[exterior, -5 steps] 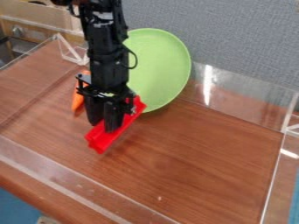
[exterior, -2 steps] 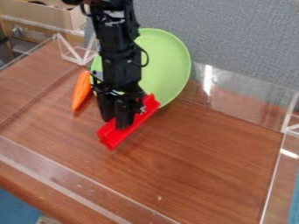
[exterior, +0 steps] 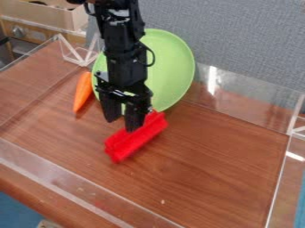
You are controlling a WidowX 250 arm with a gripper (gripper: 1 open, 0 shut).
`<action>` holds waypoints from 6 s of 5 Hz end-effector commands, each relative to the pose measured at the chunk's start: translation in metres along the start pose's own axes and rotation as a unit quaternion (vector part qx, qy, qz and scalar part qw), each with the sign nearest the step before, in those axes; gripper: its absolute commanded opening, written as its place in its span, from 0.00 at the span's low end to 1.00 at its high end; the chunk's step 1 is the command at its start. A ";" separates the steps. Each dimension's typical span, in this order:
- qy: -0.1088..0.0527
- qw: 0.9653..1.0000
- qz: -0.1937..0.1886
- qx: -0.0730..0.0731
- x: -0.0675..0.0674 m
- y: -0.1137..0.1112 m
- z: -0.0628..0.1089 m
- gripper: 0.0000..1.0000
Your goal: Move the red object from the green plate to the table
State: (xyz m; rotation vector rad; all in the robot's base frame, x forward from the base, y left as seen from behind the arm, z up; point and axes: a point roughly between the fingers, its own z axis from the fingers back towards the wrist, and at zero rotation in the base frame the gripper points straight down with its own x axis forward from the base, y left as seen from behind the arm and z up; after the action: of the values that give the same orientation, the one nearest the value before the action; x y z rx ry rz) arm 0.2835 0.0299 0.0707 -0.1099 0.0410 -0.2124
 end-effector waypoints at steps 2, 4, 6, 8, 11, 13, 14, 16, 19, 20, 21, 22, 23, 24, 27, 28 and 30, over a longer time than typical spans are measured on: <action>-0.047 0.998 0.027 0.017 0.014 -0.005 0.025 1.00; -0.057 0.996 0.058 0.023 0.010 0.019 0.037 1.00; -0.090 0.994 0.045 0.040 0.009 0.061 0.054 1.00; -0.105 0.992 0.035 0.055 0.002 0.074 0.067 1.00; -0.089 0.993 0.050 0.055 0.011 0.092 0.049 1.00; -0.074 0.996 0.001 0.052 0.008 0.098 0.053 1.00; -0.067 0.996 -0.022 0.051 0.007 0.102 0.055 1.00; -0.056 0.997 0.029 0.049 0.004 0.116 0.065 1.00; -0.032 0.998 -0.039 0.042 0.004 0.137 0.042 1.00; -0.037 0.996 -0.063 0.041 0.006 0.113 0.043 1.00; -0.045 0.994 -0.084 0.045 0.006 0.078 0.045 1.00; -0.057 0.996 -0.055 0.046 0.008 0.040 0.056 1.00; -0.065 0.996 -0.035 0.046 0.009 0.004 0.058 1.00; -0.067 0.995 -0.053 0.046 0.013 -0.009 0.043 1.00; -0.027 0.992 -0.116 0.038 0.012 -0.007 -0.026 1.00; -0.025 0.990 -0.134 0.035 0.010 -0.006 -0.039 1.00; -0.037 0.995 -0.082 0.037 0.019 -0.008 -0.040 0.00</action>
State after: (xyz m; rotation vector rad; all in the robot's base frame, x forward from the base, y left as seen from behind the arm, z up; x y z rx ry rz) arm 0.2925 0.0162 0.0237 -0.0573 -0.0174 -0.3633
